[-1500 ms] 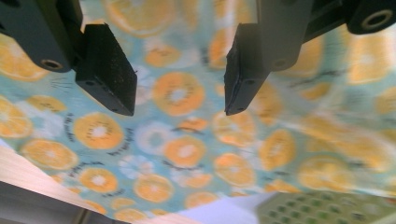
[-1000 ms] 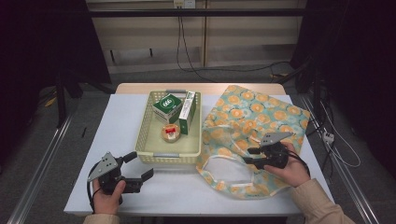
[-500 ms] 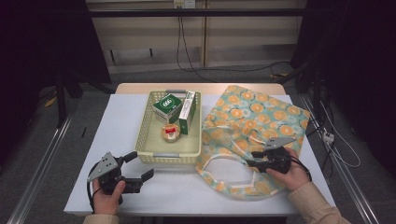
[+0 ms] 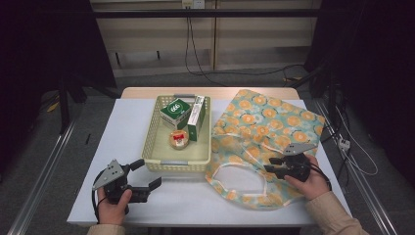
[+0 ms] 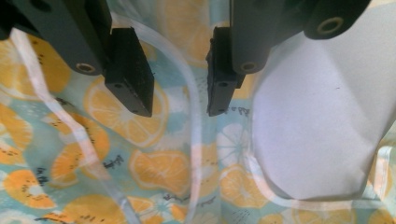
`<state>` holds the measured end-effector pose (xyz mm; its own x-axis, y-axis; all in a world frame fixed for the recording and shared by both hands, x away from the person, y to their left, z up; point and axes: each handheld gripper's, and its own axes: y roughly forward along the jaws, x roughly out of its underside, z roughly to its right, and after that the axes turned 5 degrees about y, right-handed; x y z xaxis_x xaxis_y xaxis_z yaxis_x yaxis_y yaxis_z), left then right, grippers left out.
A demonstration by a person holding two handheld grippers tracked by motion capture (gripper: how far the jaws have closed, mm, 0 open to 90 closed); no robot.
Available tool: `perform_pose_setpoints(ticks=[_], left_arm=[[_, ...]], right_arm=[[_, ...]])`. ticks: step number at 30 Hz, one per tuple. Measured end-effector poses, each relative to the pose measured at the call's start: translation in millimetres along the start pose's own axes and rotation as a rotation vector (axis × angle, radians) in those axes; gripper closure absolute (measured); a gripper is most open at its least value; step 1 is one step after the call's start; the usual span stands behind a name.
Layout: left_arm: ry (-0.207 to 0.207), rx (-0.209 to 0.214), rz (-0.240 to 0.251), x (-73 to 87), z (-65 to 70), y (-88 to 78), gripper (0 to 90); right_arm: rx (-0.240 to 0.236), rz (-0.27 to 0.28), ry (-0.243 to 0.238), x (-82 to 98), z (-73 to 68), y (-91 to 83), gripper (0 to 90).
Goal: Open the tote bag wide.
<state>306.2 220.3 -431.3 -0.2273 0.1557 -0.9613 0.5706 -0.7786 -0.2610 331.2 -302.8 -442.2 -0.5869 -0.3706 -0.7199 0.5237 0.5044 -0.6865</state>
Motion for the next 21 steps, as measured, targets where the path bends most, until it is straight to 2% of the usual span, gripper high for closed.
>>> perform_pose_setpoints(ticks=[2, 5, 8, 9, 10, 12, 14, 15, 19, 20, 21], left_arm=[[-0.001, 0.001, 0.001, 0.0, 0.0, 0.2, 4.9], [-0.003, 0.0, -0.001, 0.2, -0.1, 1.1, 4.9], [0.001, 0.004, -0.002, -0.4, 0.6, 1.8, 4.9], [0.0, 0.005, 0.0, -0.5, 1.1, 2.2, 4.9], [0.0, 0.005, -0.001, -0.4, 1.2, 2.3, 4.9], [0.001, 0.004, -0.003, 0.0, 0.9, 2.8, 4.9], [0.0, 0.005, -0.003, 0.0, 1.0, 3.1, 4.9], [0.003, 0.005, -0.006, -0.1, 1.0, 3.0, 4.9], [0.007, 0.005, -0.004, -0.8, 1.4, 2.4, 4.9], [0.006, 0.004, -0.002, -0.8, 1.2, 2.3, 4.9], [0.002, 0.004, -0.003, -0.5, 1.1, 2.5, 4.9]], right_arm=[[0.02, 0.004, -0.004, 0.9, 2.0, -3.0, 60.9], [-0.016, -0.01, -0.014, 4.6, 0.0, -0.2, 58.7], [-0.018, -0.049, -0.059, 8.2, -5.6, 8.1, 57.8], [-0.016, -0.044, -0.056, 8.0, -6.1, 8.9, 58.8], [-0.011, -0.045, -0.049, 7.4, -5.9, 9.1, 62.2], [0.017, -0.04, -0.036, 7.0, -4.1, 9.0, 76.1], [0.032, -0.047, -0.045, 5.9, -2.2, 8.5, 87.6], [0.039, -0.053, -0.047, 5.2, -1.5, 8.1, 89.2], [-0.01, -0.07, -0.031, 3.0, -2.8, 5.6, 90.0], [-0.031, -0.067, -0.029, 1.8, -4.7, 3.2, 90.0], [-0.072, -0.062, -0.012, 0.0, -7.0, 0.2, 90.0]])
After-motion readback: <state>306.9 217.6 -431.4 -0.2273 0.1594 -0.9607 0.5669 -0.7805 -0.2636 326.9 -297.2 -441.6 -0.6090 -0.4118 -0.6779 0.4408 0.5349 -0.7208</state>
